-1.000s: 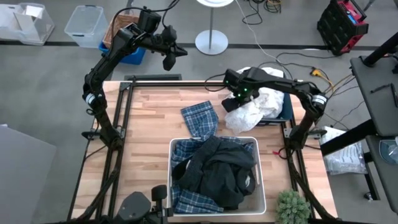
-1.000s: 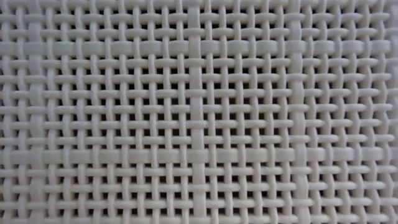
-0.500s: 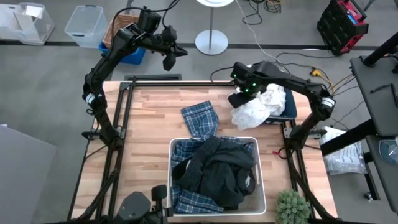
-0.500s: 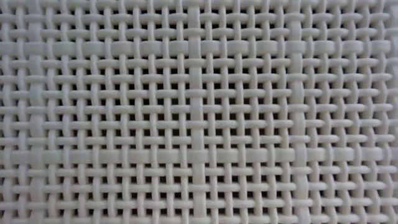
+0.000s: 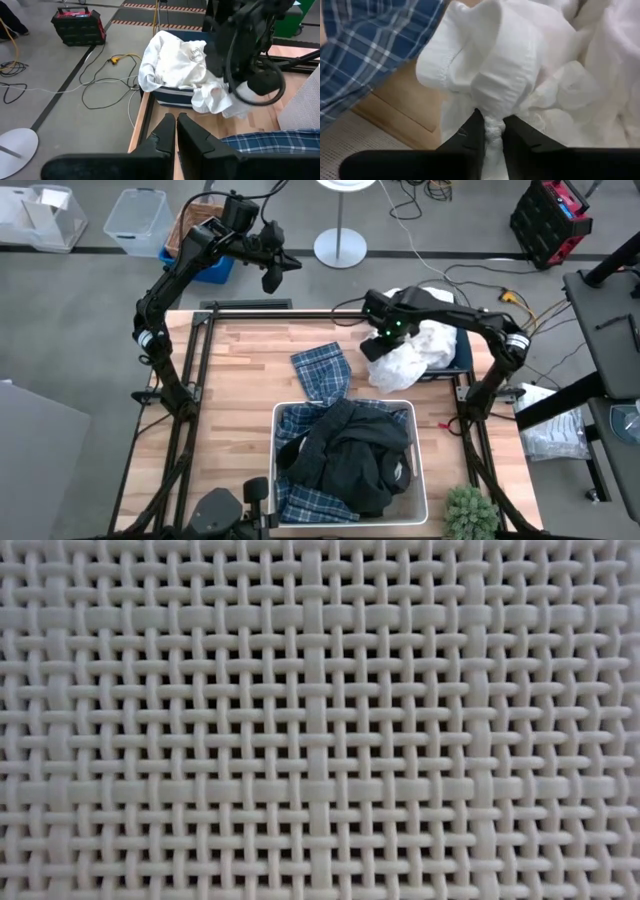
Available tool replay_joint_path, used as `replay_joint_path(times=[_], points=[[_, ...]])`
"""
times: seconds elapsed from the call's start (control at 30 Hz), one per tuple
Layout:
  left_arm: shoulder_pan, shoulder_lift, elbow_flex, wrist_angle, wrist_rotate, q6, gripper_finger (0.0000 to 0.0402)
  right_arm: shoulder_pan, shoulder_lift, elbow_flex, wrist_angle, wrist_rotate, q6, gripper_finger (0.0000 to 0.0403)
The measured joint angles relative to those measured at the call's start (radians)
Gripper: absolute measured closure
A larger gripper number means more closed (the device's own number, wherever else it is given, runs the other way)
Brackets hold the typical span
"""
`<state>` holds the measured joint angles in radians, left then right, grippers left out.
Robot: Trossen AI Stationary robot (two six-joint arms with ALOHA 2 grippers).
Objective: Sort clothes
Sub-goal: Put the white shirt into the blue bin
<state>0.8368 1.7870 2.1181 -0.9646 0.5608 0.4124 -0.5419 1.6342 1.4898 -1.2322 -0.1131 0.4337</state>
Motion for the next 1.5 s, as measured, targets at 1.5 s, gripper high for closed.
replay_joint_path(times=[1.5], points=[[0.0,0.0,0.0,-0.001,-0.001,-0.006,0.0401,-0.058,-0.067,0.34,-0.342,0.237,-0.041,0.0393]])
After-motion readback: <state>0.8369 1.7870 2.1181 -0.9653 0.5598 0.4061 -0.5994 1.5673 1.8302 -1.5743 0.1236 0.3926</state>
